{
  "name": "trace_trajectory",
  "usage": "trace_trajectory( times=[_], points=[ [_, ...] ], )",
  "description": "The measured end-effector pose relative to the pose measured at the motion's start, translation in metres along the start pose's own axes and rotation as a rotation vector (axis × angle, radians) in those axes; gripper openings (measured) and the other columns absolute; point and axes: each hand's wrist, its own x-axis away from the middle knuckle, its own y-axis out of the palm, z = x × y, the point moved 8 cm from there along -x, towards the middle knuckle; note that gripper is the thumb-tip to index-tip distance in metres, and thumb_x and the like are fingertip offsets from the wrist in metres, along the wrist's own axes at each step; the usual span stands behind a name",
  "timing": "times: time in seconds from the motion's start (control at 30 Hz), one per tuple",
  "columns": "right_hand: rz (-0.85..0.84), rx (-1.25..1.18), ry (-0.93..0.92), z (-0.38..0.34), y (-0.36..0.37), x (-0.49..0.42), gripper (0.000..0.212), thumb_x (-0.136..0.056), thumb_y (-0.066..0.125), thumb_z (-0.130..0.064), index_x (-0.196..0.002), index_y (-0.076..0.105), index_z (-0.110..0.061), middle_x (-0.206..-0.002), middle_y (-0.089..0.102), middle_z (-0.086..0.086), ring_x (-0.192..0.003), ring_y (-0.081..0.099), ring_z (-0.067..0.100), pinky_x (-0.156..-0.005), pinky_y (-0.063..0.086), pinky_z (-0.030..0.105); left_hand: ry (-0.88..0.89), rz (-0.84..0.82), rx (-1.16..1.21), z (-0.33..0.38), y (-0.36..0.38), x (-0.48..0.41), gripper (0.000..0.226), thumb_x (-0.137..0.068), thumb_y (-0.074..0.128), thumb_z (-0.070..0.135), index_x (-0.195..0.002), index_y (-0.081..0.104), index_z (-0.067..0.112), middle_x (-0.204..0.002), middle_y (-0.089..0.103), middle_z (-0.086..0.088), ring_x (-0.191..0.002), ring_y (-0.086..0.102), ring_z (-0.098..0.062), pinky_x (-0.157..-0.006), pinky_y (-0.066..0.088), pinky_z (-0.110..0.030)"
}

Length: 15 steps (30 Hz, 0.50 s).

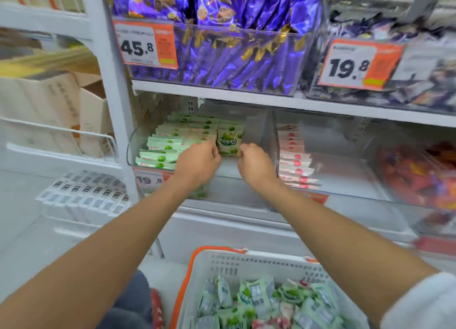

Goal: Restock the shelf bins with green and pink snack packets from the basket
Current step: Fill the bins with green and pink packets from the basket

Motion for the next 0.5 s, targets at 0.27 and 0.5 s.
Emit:
trace_trajectory(
  times=[0.27,0.5],
  points=[
    [0.047,-0.07,-0.246,0.029,0.019,0.136,0.012,-0.088,0.053,-0.006,-0.099,0.055,-0.01,-0.1,0.054,0.007,-0.081,0.055,0.031,-0.057,0.033,0.033,-0.014,-0.006,0.119,-0.001,0.043,0.108,0.065,-0.093,0.052,0.017,-0.149,0.022,0.028,-0.08,0.061,-0.001,-0.063,0.059,-0.024,-0.053,0.046,-0.039],
    [-0.725,-0.099,0.096,0.148,0.196,0.259,0.034,-0.092,0.052,-0.008,-0.125,0.057,-0.014,-0.128,0.058,0.008,-0.112,0.058,0.025,-0.091,0.049,0.033,-0.15,-0.343,0.043,-0.044,0.154,0.169,0.049,-0.094,0.049,0.017,-0.142,0.04,0.022,-0.099,0.063,0.001,-0.084,0.061,-0.022,-0.074,0.053,-0.039]
  ],
)
